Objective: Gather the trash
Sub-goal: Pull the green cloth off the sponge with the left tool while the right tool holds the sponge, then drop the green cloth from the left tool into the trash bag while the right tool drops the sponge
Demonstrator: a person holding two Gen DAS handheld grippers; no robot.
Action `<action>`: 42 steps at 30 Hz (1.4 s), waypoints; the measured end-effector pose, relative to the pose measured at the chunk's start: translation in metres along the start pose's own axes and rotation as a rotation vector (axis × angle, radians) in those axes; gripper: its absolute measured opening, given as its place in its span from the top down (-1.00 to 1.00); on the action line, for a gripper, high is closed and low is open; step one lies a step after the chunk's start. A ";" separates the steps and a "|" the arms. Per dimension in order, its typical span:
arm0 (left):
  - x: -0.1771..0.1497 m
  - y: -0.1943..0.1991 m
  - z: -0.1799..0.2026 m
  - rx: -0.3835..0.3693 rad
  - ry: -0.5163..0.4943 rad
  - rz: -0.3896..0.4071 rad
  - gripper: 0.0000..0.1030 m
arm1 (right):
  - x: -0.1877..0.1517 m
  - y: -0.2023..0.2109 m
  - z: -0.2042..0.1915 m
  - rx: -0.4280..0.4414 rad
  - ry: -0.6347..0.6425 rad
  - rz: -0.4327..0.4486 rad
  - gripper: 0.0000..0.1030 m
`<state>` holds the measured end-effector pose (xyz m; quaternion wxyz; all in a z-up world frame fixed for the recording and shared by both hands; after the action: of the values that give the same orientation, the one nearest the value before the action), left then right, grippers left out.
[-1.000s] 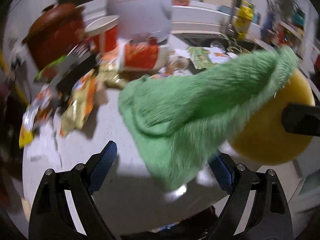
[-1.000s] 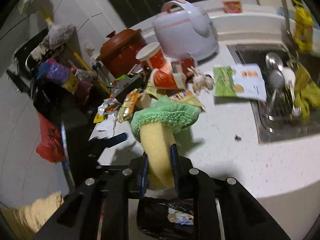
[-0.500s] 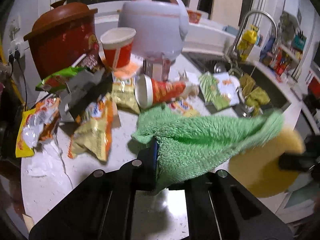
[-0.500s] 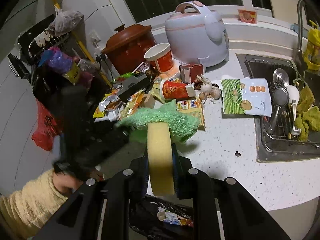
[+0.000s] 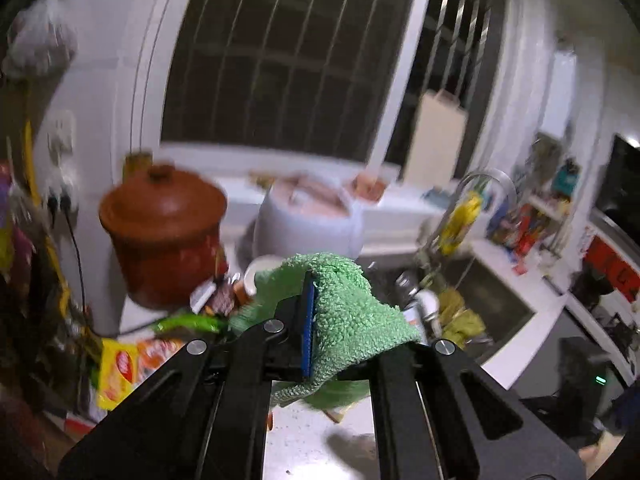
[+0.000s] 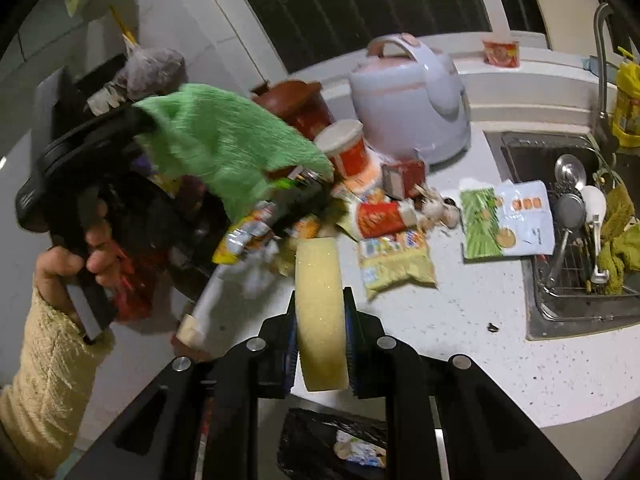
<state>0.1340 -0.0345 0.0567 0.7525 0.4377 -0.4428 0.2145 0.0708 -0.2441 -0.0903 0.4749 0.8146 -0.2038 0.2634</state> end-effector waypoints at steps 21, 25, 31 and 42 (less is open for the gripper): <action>-0.442 0.001 -0.076 0.063 0.342 -0.773 0.90 | -0.231 -0.139 0.004 -0.063 0.027 -0.536 0.63; -0.529 -0.044 -0.087 0.101 0.368 -0.927 0.90 | -0.296 -0.209 0.038 -0.144 -0.015 -0.649 0.63; -0.588 -0.083 -0.111 0.248 0.349 -1.120 -0.05 | -0.338 -0.268 0.064 -0.292 -0.010 -0.728 -0.08; -0.518 -0.017 -0.108 0.262 0.375 -0.937 -0.66 | -0.195 -0.117 -0.020 -0.093 0.079 -0.290 -0.55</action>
<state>-0.0699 0.0818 -0.4178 0.7731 0.6335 -0.0265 -0.0170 -0.0169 -0.1559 -0.2816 0.5530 0.8015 -0.0771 0.2142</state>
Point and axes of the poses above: each gripper's, at about its wrist camera, not at the fingertips, and y roughly against the way its jaws point, z to its right, x to its top, the point moved 4 cm from there along -y, roughly the way its jaws point, and after that the axes turned 4 degrees about -z, right-handed, at the moved point
